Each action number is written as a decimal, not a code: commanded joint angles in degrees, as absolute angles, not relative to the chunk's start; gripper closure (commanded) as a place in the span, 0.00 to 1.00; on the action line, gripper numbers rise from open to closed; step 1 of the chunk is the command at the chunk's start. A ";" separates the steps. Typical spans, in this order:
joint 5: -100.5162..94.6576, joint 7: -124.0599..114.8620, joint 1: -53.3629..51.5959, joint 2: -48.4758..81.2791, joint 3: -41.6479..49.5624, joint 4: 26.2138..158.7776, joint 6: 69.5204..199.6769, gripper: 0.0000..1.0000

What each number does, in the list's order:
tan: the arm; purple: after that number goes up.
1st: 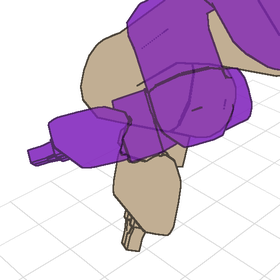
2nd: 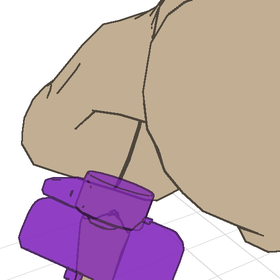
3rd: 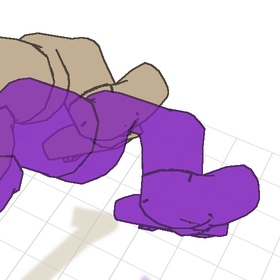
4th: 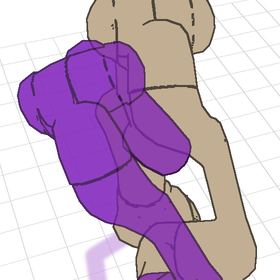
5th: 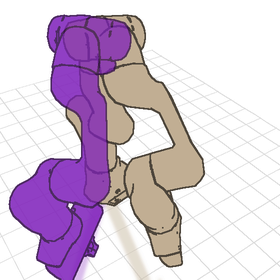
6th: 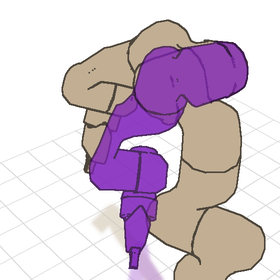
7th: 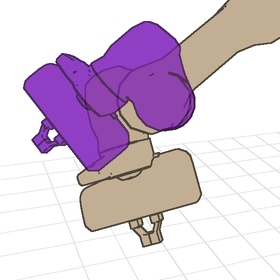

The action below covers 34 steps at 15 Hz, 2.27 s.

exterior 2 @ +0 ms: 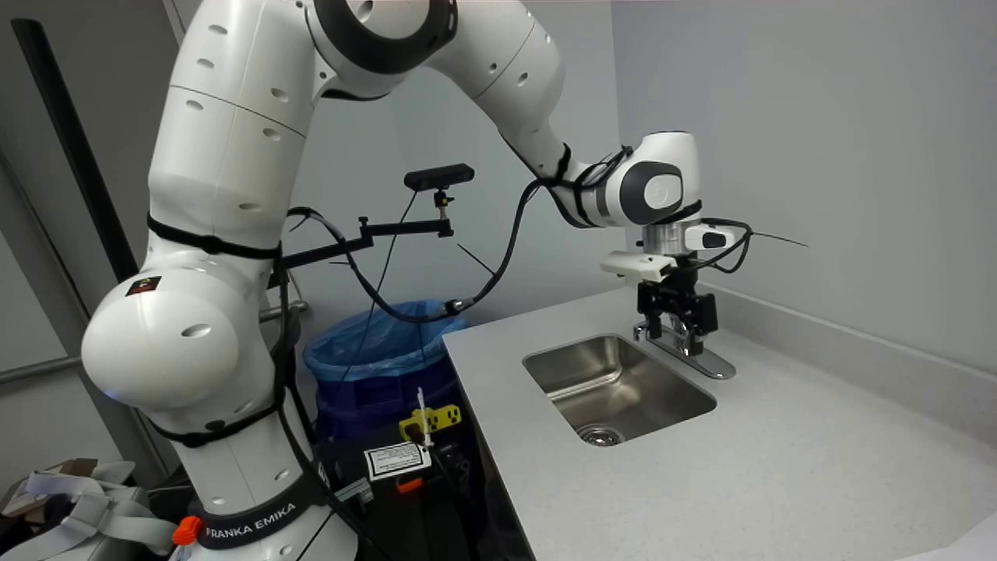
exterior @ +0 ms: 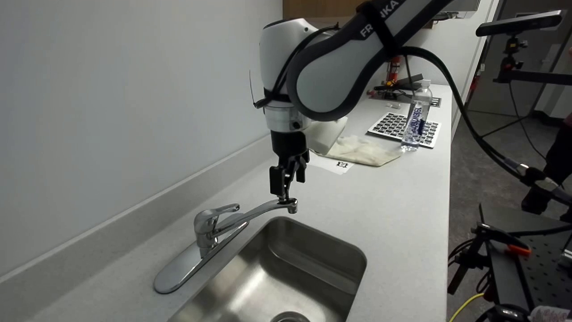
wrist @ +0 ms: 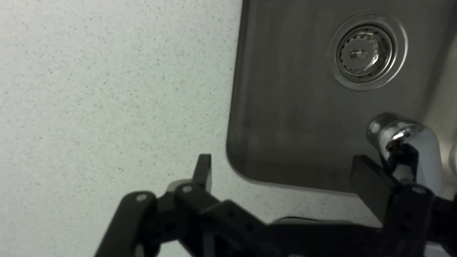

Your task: Turn the faucet to the left and then lift the handle

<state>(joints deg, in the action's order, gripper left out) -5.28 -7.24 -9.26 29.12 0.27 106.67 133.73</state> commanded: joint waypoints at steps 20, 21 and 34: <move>-6.68 -5.88 -12.07 27.16 -4.94 111.38 135.62 0.00; -6.64 -5.67 -11.89 27.05 -4.90 111.27 135.76 0.00; -4.67 -2.60 -8.86 25.06 -4.93 109.14 138.51 0.58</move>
<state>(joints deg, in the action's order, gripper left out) -6.18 -4.37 -9.91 25.79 -3.99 109.15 136.73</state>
